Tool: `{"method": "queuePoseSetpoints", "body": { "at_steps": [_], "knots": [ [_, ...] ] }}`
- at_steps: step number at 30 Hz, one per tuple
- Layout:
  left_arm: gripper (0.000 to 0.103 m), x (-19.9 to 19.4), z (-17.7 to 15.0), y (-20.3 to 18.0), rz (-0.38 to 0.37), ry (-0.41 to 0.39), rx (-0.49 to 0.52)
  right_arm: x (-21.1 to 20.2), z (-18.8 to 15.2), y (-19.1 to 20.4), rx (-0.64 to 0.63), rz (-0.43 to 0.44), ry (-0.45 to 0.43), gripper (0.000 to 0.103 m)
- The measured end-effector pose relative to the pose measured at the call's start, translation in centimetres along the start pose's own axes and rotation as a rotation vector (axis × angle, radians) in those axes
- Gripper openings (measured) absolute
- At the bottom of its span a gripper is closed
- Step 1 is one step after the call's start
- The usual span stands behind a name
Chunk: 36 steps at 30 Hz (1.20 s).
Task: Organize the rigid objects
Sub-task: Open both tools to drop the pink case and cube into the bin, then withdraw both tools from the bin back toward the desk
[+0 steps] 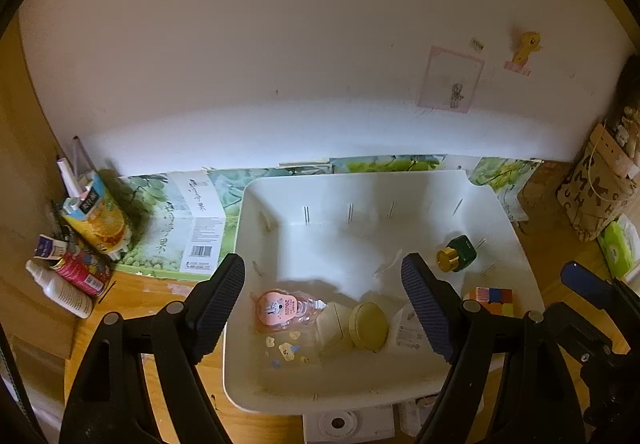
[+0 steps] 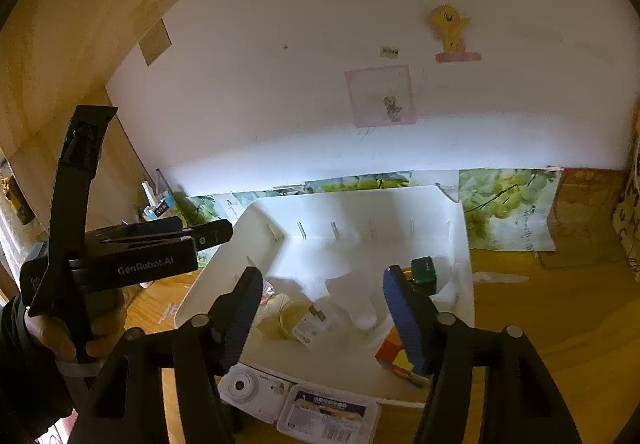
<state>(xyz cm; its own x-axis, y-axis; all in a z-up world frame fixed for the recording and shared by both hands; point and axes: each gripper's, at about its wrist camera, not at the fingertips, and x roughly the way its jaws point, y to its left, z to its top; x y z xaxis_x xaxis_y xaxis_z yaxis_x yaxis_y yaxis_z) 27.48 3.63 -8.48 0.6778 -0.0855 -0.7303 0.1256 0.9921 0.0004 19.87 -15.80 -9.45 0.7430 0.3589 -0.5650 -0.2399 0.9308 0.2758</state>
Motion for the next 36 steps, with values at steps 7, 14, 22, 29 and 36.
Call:
{"method": "queuePoseSetpoints", "body": {
  "at_steps": [7,14,22,29,36],
  "knots": [
    [0.083,-2.9,-0.3,-0.3,0.018,-0.028,-0.018,-2.4,-0.2,-0.2,-0.015,0.004,-0.024,0.072],
    [0.083,-6.1,-1.0,-0.5,0.054,-0.073,-0.044,-4.9,-0.3,-0.1,-0.049,0.015,-0.049,0.078],
    [0.083,-9.4,-2.8,-0.4,0.098,-0.107,-0.067,-7.3,-0.9,0.1,-0.093,0.027,-0.052,0.081],
    [0.083,-11.8,-5.3,-0.3,0.148,-0.122,-0.104,-8.7,-2.0,0.1,-0.125,0.033,-0.035,0.082],
    [0.083,-13.5,-8.2,-0.3,0.194,-0.107,-0.132,-10.0,-3.3,-0.1,-0.152,0.041,-0.027,0.082]
  ]
}}
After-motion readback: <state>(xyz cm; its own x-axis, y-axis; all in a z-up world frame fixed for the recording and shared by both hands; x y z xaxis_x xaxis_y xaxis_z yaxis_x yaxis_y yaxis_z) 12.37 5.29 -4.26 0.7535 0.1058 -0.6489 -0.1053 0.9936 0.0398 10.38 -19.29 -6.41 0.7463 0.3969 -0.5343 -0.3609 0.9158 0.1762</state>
